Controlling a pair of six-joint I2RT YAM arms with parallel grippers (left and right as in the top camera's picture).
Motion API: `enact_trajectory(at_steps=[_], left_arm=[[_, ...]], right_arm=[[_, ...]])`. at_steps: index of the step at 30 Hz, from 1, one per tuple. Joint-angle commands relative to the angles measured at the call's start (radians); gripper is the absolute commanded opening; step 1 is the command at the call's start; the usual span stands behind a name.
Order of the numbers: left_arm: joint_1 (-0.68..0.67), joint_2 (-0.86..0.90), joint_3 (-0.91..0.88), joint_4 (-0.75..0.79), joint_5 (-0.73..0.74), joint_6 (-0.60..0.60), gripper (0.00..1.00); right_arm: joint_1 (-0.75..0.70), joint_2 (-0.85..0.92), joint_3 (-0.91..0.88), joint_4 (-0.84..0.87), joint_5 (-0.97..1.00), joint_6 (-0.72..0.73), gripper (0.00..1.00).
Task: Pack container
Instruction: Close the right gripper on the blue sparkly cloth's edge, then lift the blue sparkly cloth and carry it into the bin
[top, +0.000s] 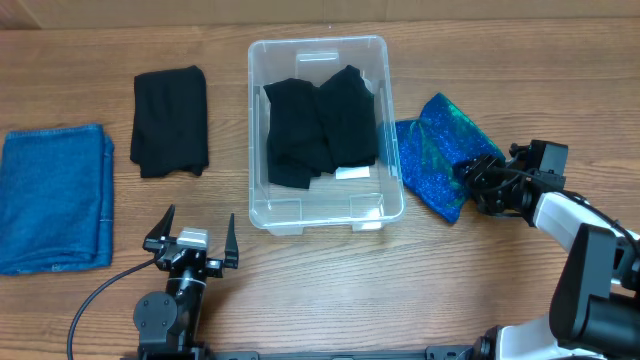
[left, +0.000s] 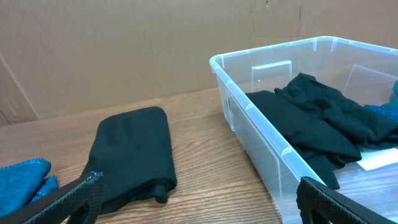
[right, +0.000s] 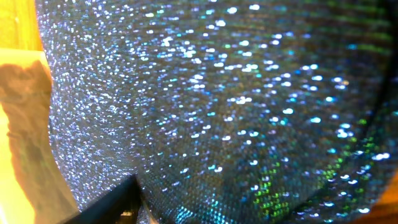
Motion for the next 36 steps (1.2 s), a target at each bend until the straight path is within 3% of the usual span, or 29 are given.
enact_trajectory(at_steps=[1,6,8,9,10,17,21,28,32,36], left_arm=[[0.005,-0.006,-0.003,-0.001,0.0,0.007,1.0],[0.005,-0.006,-0.003,-0.001,0.0,0.007,1.0],[0.005,-0.006,-0.003,-0.001,0.0,0.007,1.0],[0.005,-0.006,-0.003,-0.001,0.0,0.007,1.0],[0.005,-0.006,-0.003,-0.001,0.0,0.007,1.0],[0.005,-0.006,-0.003,-0.001,0.0,0.007,1.0],[0.005,-0.006,-0.003,-0.001,0.0,0.007,1.0],[0.005,-0.006,-0.003,-0.001,0.0,0.007,1.0],[0.005,-0.006,-0.003,-0.001,0.0,0.007,1.0],[0.005,-0.006,-0.003,-0.001,0.0,0.007,1.0]], right_arm=[[0.009,0.014,-0.008,0.017,0.017,0.053,0.48],[0.007,0.013,0.002,0.052,-0.004,0.094,0.35],[0.002,0.01,0.023,0.052,-0.023,0.098,0.23],[-0.007,0.005,0.042,0.052,-0.047,0.102,0.09],[-0.023,-0.006,0.064,0.051,-0.08,0.113,0.04],[-0.142,-0.106,0.213,0.026,-0.362,0.129,0.04],[-0.169,-0.19,0.339,0.014,-0.593,0.207,0.04],[-0.164,-0.361,0.458,0.024,-0.756,0.323,0.04],[-0.091,-0.507,0.463,0.036,-0.887,0.364,0.04],[0.095,-0.546,0.463,0.024,-0.902,0.351,0.04]])
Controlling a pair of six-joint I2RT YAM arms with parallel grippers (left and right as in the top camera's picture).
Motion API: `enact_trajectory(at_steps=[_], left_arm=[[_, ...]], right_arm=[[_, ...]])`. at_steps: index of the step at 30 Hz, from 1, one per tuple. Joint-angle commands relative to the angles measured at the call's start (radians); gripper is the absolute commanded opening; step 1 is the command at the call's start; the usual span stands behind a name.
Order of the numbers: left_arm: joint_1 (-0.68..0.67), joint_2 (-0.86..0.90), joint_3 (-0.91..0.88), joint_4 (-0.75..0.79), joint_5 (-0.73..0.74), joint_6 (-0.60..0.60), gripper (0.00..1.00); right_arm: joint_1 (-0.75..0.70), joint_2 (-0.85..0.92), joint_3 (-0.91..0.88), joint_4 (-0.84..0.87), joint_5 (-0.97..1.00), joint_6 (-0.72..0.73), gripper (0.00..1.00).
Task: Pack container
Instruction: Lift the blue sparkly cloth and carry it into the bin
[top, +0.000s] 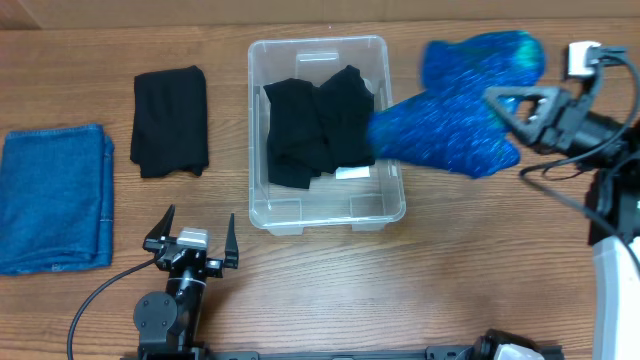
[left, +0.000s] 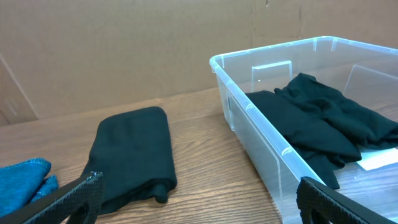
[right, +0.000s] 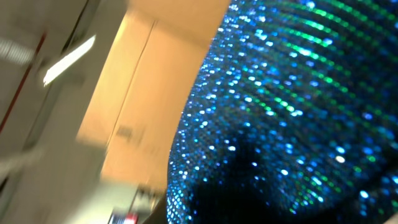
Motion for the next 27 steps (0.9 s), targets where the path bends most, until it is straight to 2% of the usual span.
enact_trajectory(at_steps=[1,6,14,20,27], left_arm=[[0.005,-0.006,-0.003,-0.001,0.0,0.007,1.0],[0.005,-0.006,-0.003,-0.001,0.0,0.007,1.0],[0.005,-0.006,-0.003,-0.001,0.0,0.007,1.0],[0.005,-0.006,-0.003,-0.001,0.0,0.007,1.0],[0.005,-0.006,-0.003,-0.001,0.0,0.007,1.0]], right_arm=[[0.137,-0.004,0.032,-0.001,-0.03,-0.013,0.04],[0.356,0.112,0.024,-0.077,0.153,-0.185,0.04],[0.633,0.38,0.024,-0.084,0.428,-0.26,0.04],[0.694,0.456,0.024,-0.1,0.578,-0.297,0.04],[0.705,0.47,0.024,-0.098,0.616,-0.293,0.06]])
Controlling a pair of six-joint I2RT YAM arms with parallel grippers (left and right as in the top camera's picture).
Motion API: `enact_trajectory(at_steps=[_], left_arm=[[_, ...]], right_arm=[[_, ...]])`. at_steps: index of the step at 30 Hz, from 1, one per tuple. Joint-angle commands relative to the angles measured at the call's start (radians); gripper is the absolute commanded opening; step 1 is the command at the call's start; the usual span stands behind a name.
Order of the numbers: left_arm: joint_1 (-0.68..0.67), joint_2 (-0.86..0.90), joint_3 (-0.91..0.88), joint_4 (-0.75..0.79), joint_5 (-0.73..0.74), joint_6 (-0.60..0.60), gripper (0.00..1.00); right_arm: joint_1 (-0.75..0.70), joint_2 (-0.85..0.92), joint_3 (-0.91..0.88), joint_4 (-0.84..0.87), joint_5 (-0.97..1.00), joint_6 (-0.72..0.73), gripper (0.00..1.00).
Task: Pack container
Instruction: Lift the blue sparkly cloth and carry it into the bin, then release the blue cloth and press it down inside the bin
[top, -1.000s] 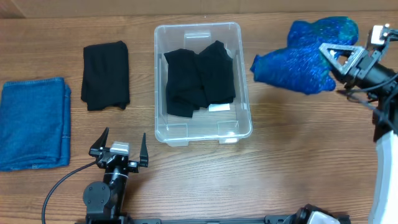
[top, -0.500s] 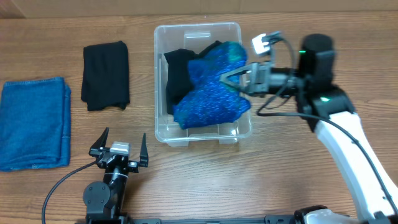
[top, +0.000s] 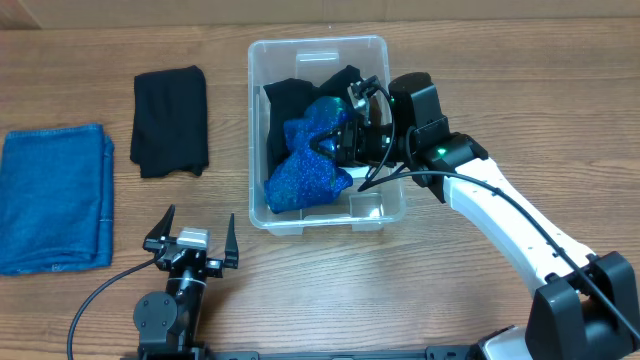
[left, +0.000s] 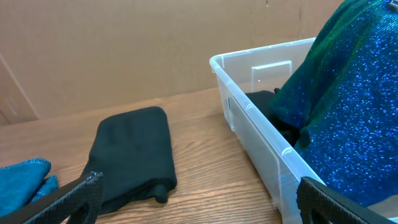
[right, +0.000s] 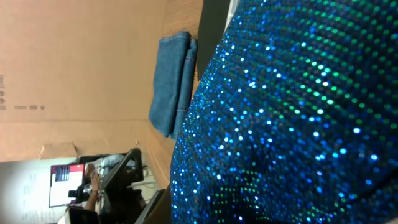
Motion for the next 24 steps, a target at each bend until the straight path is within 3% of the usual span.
enact_trajectory(at_steps=[1,7,8,12,14,16,18,21,24], left_arm=[[0.005,-0.006,-0.003,-0.001,0.0,0.007,1.0],[0.005,-0.006,-0.003,-0.001,0.0,0.007,1.0],[0.005,-0.006,-0.003,-0.001,0.0,0.007,1.0],[0.005,-0.006,-0.003,-0.001,0.0,0.007,1.0],[0.005,-0.006,-0.003,-0.001,0.0,0.007,1.0],[0.005,-0.006,-0.003,-0.001,0.0,0.007,1.0],[0.005,-0.006,-0.003,-0.001,0.0,0.007,1.0],[0.005,-0.006,-0.003,-0.001,0.0,0.007,1.0],[0.005,-0.006,-0.003,-0.001,0.0,0.007,1.0]], right_arm=[[0.018,0.007,0.018,0.013,0.008,-0.008,0.06],[0.035,0.015,0.018,-0.056,0.01,-0.068,0.06],[0.035,0.019,0.018,-0.086,0.014,-0.087,0.1],[0.035,0.043,0.018,-0.208,0.14,-0.087,0.1],[0.035,0.048,0.018,-0.245,0.212,-0.082,0.2],[0.035,0.048,0.018,-0.276,0.305,-0.083,0.52],[0.035,0.048,0.018,-0.301,0.378,-0.085,0.73],[0.035,0.048,0.029,-0.334,0.48,-0.136,0.82],[0.034,0.048,0.107,-0.432,0.629,-0.203,0.84]])
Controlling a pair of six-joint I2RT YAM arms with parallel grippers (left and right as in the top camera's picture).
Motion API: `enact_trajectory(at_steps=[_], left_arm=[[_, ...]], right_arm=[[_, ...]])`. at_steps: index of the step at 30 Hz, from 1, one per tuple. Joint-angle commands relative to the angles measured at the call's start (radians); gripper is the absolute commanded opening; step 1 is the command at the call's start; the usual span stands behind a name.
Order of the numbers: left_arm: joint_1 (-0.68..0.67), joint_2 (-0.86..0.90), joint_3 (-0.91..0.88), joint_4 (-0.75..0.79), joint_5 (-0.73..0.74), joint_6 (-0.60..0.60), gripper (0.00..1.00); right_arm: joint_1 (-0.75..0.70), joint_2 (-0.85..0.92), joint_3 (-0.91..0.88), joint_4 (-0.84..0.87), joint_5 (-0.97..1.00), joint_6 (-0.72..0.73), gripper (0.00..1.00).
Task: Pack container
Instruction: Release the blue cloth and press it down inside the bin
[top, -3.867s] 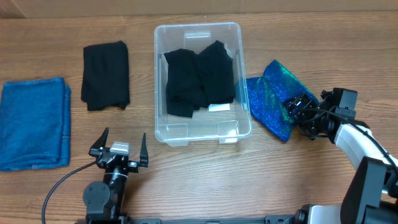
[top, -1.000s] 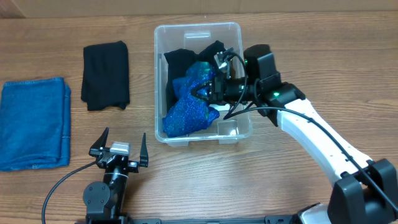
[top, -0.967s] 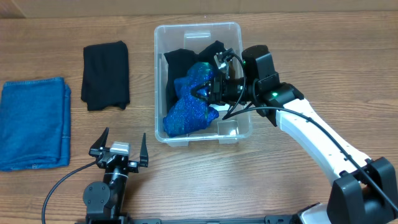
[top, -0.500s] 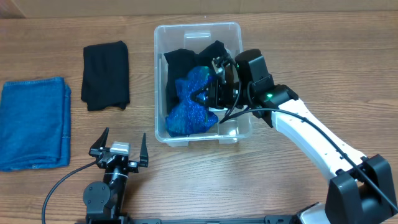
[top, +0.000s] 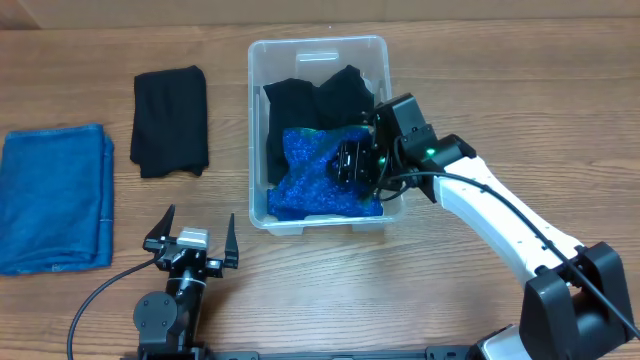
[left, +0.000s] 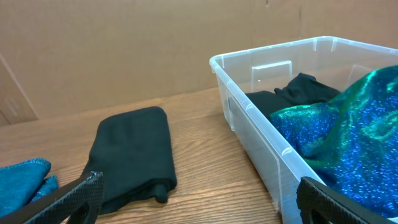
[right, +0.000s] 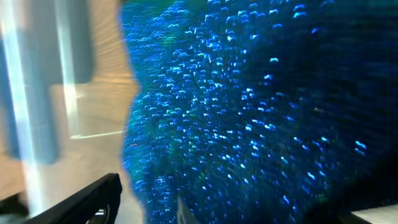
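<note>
A clear plastic container (top: 318, 42) stands mid-table, its near wall (left: 249, 106) showing in the left wrist view. Black garments (top: 310, 100) lie in its far half. A blue sequined cloth (top: 315, 175) lies spread over its near half and also shows as sparkly folds (left: 348, 130). My right gripper (top: 355, 162) is down inside the container at the cloth's right edge, shut on it. The cloth (right: 249, 112) fills the right wrist view, where one finger (right: 93, 198) shows and the other is hidden. My left gripper (top: 190, 240) rests open near the front edge.
A folded black cloth (top: 170, 120) lies left of the container, seen also as a dark fold (left: 132, 152). A folded blue denim-like cloth (top: 55, 195) lies at the far left. The right arm reaches in from the front right. A cardboard wall stands behind the table.
The right gripper has gone lower into the container. The sequined cloth, which hung bunched from it over the container, now lies spread across the near half. The left arm has not moved.
The sequined cloth first lay on the table right of the container with my right gripper on it. Then it hung in the air from the gripper at the right. Later it was held over the container, and now it lies inside on the black garments.
</note>
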Motion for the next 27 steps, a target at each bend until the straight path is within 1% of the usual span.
enact_trajectory(at_steps=[1,3,4,6,9,11,15,18,19,22,24,25,27], left_arm=[[0.005,-0.006,-0.003,-0.001,0.0,0.007,1.0],[0.005,-0.006,-0.003,-0.001,0.0,0.007,1.0],[0.005,-0.006,-0.003,-0.001,0.0,0.007,1.0],[0.005,-0.006,-0.003,-0.001,0.0,0.007,1.0],[0.005,-0.006,-0.003,-0.001,0.0,0.007,1.0],[0.005,-0.006,-0.003,-0.001,0.0,0.007,1.0],[0.005,-0.006,-0.003,-0.001,0.0,0.007,1.0],[0.005,-0.006,-0.003,-0.001,0.0,0.007,1.0],[0.005,-0.006,-0.003,-0.001,0.0,0.007,1.0],[0.005,-0.006,-0.003,-0.001,0.0,0.007,1.0],[0.005,-0.006,-0.003,-0.001,0.0,0.007,1.0],[0.005,-0.006,-0.003,-0.001,0.0,0.007,1.0],[0.005,-0.006,-0.003,-0.001,0.0,0.007,1.0]], right_arm=[[0.005,0.011,0.149,-0.109,0.249,-0.097,0.87],[0.005,0.011,0.252,-0.207,0.336,-0.137,0.88],[0.005,0.011,0.322,-0.27,0.378,-0.138,0.9],[0.005,0.011,0.412,-0.34,0.385,-0.145,0.91],[0.007,0.014,0.425,-0.356,0.369,-0.147,0.91],[0.019,0.037,0.422,-0.373,0.37,-0.16,0.88],[0.045,0.114,0.421,-0.39,0.377,-0.163,0.76],[0.051,0.184,0.421,-0.383,0.444,-0.163,0.62],[0.051,0.204,0.421,-0.377,0.451,-0.163,0.55],[0.051,0.246,0.421,-0.365,0.458,-0.162,0.45],[0.051,0.28,0.421,-0.349,0.464,-0.159,0.33],[0.051,0.298,0.421,-0.341,0.457,-0.158,0.28],[0.052,0.335,0.421,-0.325,0.421,-0.159,0.28]])
